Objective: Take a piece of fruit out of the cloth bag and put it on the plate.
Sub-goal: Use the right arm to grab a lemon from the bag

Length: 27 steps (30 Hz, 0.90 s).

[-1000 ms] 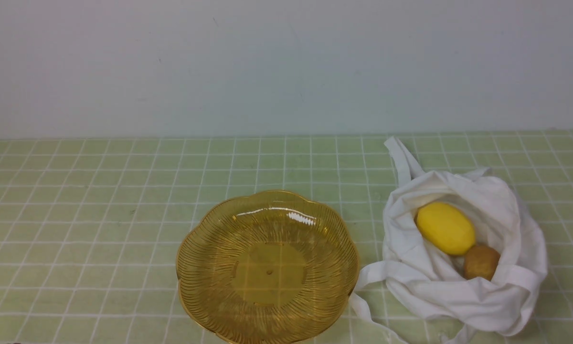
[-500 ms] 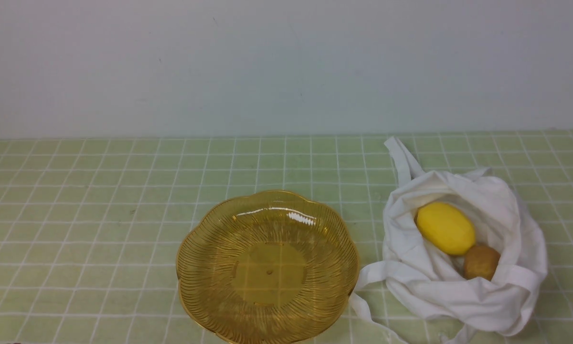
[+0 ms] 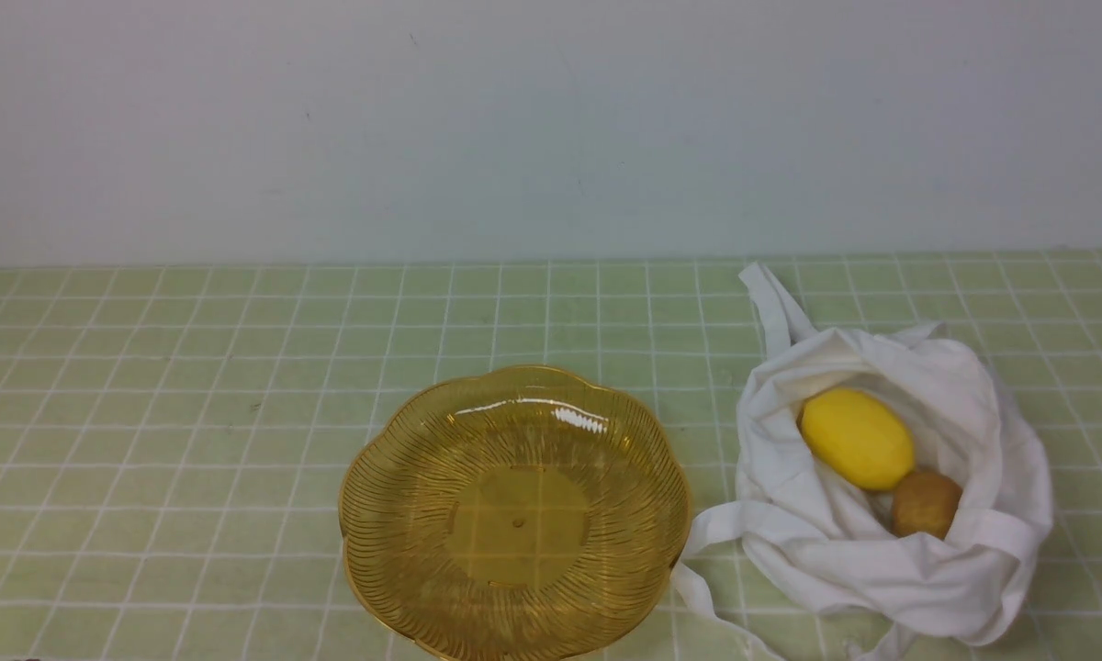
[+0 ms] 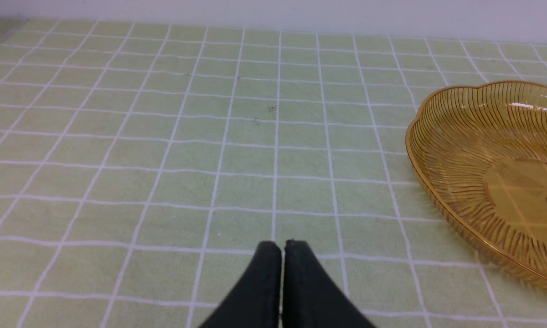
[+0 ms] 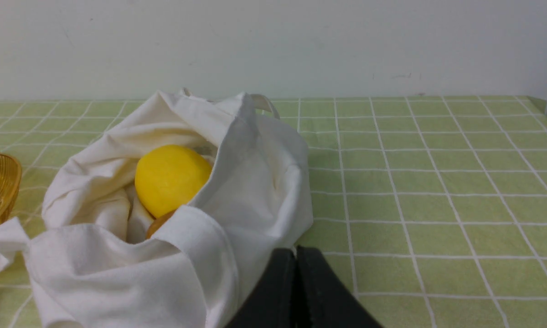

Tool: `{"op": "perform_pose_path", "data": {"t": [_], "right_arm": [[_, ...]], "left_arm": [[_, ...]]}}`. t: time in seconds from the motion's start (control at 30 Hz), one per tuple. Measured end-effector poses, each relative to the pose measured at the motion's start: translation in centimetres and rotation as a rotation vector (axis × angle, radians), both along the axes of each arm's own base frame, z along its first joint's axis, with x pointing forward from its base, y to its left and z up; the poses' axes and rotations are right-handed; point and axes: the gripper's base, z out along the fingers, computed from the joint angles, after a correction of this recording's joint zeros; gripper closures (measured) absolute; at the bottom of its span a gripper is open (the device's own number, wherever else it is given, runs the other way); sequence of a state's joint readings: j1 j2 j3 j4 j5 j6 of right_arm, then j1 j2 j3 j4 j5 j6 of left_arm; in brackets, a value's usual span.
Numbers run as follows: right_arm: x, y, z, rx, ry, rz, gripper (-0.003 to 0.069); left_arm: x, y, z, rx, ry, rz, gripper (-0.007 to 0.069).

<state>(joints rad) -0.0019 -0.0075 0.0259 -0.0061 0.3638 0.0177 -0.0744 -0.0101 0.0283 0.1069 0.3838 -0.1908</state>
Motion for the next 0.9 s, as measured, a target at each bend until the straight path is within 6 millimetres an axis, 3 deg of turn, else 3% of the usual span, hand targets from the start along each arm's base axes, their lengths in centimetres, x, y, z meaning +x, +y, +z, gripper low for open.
{"op": "perform_pose_path", "data": {"t": [0.6, 0.8, 0.9], "right_arm": [[0.03, -0.01, 0.14, 0.002, -0.015, -0.001, 0.0673], [0.11, 0.58, 0.63, 0.581, -0.063, -0.031, 0.0673], [0.11, 0.79, 0.71, 0.763, -0.057, -0.037, 0.0673]], "left_arm": [[0.00, 0.00, 0.00, 0.000, 0.000, 0.000, 0.0632], [0.00, 0.00, 0.00, 0.000, 0.000, 0.000, 0.0632], [0.00, 0.00, 0.00, 0.000, 0.000, 0.000, 0.0632]]}}
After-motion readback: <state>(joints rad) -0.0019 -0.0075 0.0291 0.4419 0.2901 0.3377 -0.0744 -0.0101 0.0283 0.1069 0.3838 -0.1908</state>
